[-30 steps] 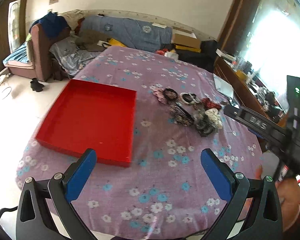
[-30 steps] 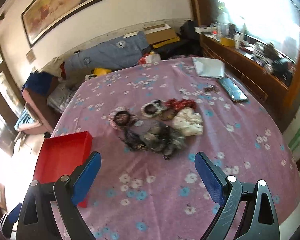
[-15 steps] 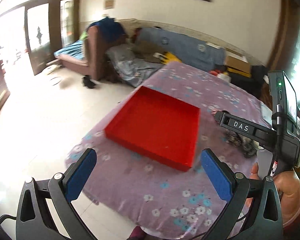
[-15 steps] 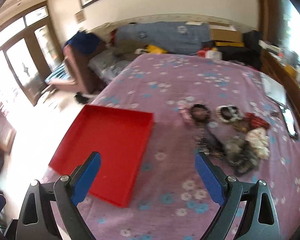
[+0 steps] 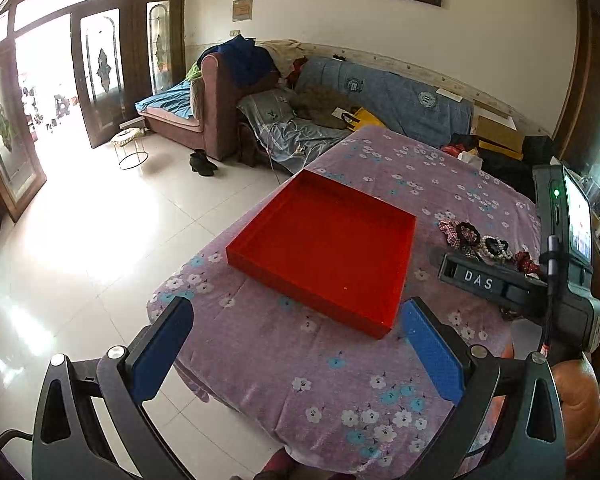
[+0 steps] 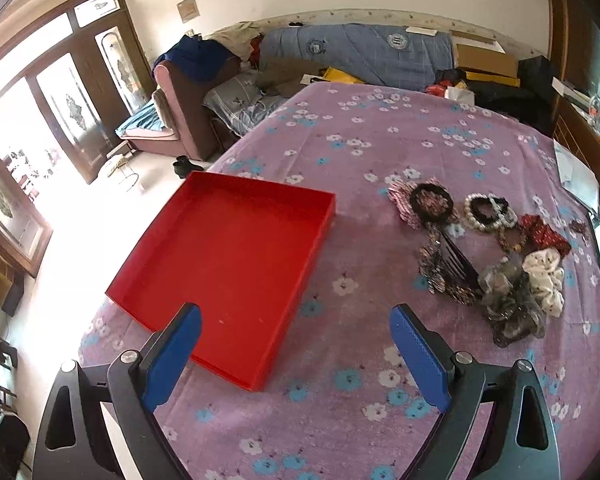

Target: Organize jewelry

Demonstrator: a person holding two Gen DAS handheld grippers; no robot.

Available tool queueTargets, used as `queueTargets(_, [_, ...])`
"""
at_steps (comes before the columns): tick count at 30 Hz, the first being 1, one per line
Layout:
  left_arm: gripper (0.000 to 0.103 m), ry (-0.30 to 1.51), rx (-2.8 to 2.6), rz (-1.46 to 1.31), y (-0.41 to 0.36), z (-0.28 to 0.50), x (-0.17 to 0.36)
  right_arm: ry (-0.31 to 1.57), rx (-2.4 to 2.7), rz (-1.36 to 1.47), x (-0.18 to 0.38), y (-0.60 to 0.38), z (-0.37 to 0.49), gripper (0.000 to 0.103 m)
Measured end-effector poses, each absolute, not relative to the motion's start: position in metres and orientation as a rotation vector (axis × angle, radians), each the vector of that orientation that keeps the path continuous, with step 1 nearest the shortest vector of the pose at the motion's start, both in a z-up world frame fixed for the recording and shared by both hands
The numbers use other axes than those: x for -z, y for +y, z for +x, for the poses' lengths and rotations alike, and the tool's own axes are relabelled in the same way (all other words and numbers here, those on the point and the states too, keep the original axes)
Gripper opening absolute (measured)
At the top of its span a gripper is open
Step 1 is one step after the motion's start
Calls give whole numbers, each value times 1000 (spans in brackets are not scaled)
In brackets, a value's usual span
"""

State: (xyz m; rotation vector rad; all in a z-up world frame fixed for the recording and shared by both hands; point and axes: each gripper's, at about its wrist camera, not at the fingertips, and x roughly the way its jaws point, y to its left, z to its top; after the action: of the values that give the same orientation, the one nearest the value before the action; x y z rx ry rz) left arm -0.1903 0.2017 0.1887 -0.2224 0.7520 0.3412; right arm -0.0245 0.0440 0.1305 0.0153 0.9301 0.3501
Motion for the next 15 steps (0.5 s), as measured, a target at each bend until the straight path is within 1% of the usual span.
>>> queueTargets(9, [103, 785, -318, -208, 197, -184, -183, 960, -267, 31, -121, 15, -32, 97])
queueTargets(15, [103, 787, -323, -210, 197, -184, -182, 970, -248, 46, -118, 11, -32, 97])
